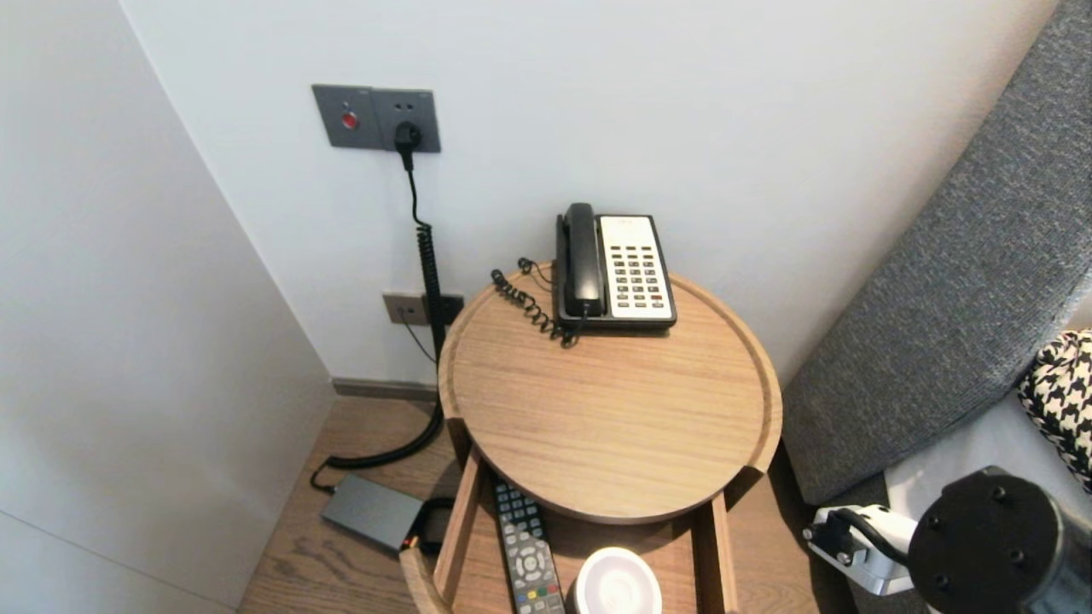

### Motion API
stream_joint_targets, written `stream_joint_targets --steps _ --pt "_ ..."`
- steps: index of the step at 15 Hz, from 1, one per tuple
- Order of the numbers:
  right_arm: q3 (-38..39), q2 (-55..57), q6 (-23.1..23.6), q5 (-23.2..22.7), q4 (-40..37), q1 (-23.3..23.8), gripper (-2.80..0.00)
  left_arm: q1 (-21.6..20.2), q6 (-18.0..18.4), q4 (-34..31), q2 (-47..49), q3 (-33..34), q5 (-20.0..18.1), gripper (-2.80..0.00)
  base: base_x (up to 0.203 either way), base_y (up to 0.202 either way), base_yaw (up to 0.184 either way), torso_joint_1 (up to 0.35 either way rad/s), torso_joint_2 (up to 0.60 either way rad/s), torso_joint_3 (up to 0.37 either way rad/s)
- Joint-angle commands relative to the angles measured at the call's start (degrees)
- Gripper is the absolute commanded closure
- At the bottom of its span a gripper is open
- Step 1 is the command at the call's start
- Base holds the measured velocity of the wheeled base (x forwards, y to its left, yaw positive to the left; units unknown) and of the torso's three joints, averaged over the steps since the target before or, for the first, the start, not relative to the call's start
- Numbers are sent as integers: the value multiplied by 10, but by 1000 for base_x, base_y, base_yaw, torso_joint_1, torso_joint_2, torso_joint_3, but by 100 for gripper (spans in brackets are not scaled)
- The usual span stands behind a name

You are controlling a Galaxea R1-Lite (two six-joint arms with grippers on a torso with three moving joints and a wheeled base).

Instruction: Close the nightstand drawer

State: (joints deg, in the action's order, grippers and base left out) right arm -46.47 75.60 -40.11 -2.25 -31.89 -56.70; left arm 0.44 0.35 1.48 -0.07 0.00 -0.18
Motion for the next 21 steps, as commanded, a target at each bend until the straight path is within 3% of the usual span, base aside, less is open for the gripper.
stream_joint_targets --steps 1,5,9,13,21 --pt "45 0 0 1 44 -11 0 0 0 0 0 7 0 0 0 0 0 0 0 0" --pt "88 6 9 12 117 -17 0 0 0 0 0 7 0 0 0 0 0 0 0 0" --pt "100 18 20 17 125 -17 0 0 0 0 0 7 0 0 0 0 0 0 0 0" --pt "123 54 34 41 191 -17 0 0 0 0 0 7 0 0 0 0 0 0 0 0" --pt "120 102 58 78 251 -10 0 0 0 0 0 7 0 0 0 0 0 0 0 0"
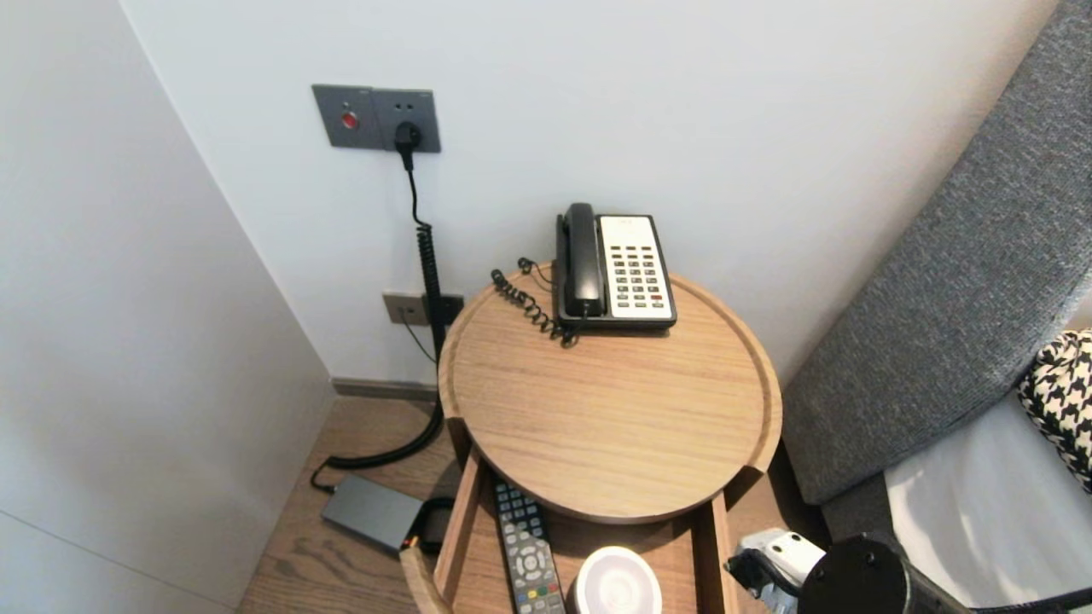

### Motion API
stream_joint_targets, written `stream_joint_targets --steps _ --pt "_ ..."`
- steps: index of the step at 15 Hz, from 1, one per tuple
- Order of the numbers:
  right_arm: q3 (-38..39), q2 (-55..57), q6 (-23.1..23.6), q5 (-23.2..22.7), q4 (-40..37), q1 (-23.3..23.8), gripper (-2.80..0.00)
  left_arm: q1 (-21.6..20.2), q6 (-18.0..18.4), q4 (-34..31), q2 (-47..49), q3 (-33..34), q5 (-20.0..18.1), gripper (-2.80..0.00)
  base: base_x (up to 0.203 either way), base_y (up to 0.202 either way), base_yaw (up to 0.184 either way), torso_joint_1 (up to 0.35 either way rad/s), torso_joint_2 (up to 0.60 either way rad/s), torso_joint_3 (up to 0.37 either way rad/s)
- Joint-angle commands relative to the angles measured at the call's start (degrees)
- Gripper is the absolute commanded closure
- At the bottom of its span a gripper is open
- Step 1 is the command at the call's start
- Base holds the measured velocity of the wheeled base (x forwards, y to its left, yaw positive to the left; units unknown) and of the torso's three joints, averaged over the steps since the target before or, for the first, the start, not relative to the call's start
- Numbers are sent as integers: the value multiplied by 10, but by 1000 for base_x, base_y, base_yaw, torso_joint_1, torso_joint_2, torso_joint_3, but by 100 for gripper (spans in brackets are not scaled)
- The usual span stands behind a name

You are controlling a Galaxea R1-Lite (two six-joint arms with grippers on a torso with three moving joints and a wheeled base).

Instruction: Close the nightstand drawer

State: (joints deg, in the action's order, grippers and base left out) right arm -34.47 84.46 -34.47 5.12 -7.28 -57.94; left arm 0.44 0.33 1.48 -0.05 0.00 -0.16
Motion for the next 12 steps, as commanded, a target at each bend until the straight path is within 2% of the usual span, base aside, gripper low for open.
stream_joint_targets --steps 1,5,12 --pt "-4 21 8 9 12 3 0 0 0 0 0 7 0 0 0 0 0 0 0 0" --pt "-23 43 24 30 29 18 0 0 0 0 0 7 0 0 0 0 0 0 0 0" --pt "-74 77 68 30 45 78 0 0 0 0 0 7 0 0 0 0 0 0 0 0"
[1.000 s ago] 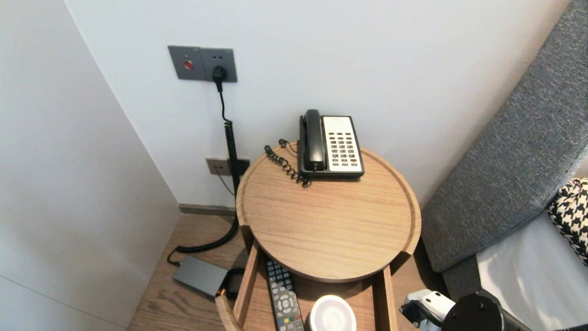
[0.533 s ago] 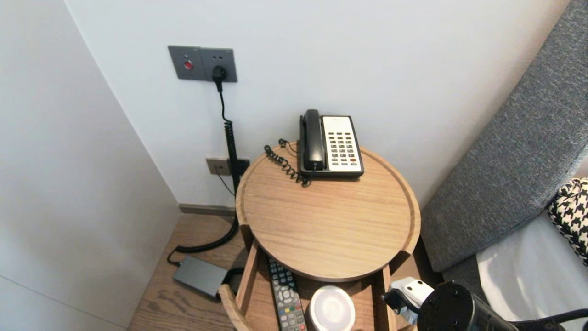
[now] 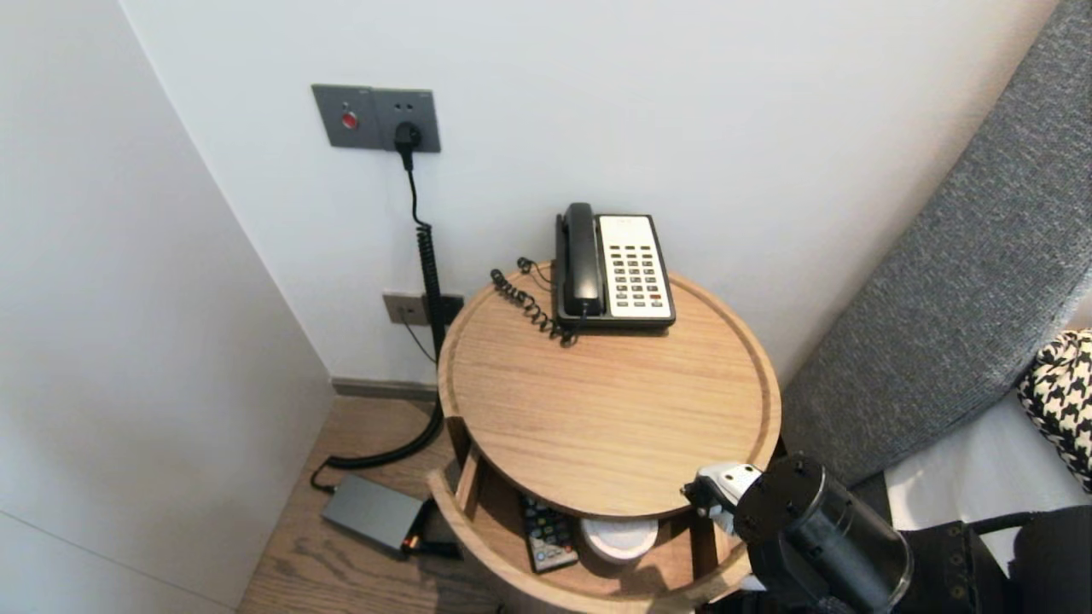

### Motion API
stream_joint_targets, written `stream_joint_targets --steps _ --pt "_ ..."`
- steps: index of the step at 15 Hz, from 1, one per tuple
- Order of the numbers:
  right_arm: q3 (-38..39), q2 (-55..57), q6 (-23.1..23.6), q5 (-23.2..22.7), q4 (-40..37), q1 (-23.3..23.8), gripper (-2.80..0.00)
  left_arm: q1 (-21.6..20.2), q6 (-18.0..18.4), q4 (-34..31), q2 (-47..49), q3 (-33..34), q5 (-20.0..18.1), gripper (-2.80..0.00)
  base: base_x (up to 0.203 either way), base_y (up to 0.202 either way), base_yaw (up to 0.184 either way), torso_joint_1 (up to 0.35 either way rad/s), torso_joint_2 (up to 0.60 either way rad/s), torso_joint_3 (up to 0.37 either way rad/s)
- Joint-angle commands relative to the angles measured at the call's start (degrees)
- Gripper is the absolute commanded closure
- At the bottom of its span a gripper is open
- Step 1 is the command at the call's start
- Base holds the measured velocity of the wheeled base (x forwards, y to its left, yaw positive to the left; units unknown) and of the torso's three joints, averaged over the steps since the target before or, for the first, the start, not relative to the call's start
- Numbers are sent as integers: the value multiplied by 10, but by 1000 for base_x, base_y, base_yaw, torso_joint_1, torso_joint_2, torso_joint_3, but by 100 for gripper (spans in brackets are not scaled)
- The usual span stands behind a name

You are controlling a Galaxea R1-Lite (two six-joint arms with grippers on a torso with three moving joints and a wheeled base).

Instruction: Close the nightstand drawer

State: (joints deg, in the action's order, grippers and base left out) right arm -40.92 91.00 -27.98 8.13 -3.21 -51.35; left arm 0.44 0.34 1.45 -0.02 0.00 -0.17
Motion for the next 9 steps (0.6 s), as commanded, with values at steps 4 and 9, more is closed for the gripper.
stream_joint_targets --steps 4,9 --pt "-37 28 22 0 7 41 0 0 0 0 -1 7 0 0 0 0 0 0 0 0" --pt "-65 50 36 0 7 62 0 0 0 0 -1 7 0 0 0 0 0 0 0 0"
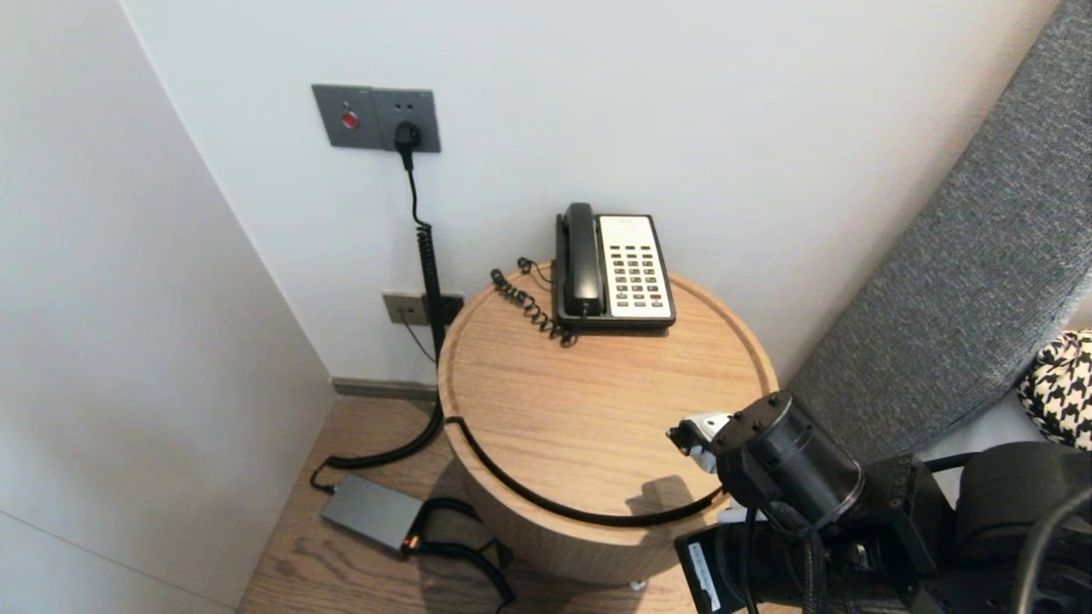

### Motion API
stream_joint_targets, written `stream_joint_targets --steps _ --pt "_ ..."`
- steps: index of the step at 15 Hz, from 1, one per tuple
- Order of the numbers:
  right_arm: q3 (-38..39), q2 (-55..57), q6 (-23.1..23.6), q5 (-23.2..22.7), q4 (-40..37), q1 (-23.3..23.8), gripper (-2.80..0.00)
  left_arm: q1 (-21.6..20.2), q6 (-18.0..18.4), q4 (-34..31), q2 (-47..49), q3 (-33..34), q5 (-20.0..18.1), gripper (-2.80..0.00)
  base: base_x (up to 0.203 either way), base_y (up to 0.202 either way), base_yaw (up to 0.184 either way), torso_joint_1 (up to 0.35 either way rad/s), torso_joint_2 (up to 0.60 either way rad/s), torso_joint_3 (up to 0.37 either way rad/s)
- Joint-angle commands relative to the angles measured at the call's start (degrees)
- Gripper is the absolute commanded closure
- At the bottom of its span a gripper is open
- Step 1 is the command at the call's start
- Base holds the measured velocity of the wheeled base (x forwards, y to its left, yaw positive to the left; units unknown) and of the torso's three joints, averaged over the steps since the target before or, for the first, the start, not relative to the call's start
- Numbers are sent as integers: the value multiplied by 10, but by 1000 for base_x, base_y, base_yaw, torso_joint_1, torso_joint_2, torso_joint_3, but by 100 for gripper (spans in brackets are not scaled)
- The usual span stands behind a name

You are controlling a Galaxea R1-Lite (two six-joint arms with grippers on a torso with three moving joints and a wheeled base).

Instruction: Close the nightstand drawer

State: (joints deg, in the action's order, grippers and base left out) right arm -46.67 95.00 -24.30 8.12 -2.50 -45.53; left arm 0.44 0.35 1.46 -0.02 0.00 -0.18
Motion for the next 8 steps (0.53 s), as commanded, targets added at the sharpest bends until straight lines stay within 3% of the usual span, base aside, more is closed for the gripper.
stream_joint_targets --steps 1,8 --pt "-12 15 2 1 0 4 0 0 0 0 -1 7 0 0 0 0 0 0 0 0" --pt "6 0 5 1 -3 6 0 0 0 0 -1 7 0 0 0 0 0 0 0 0"
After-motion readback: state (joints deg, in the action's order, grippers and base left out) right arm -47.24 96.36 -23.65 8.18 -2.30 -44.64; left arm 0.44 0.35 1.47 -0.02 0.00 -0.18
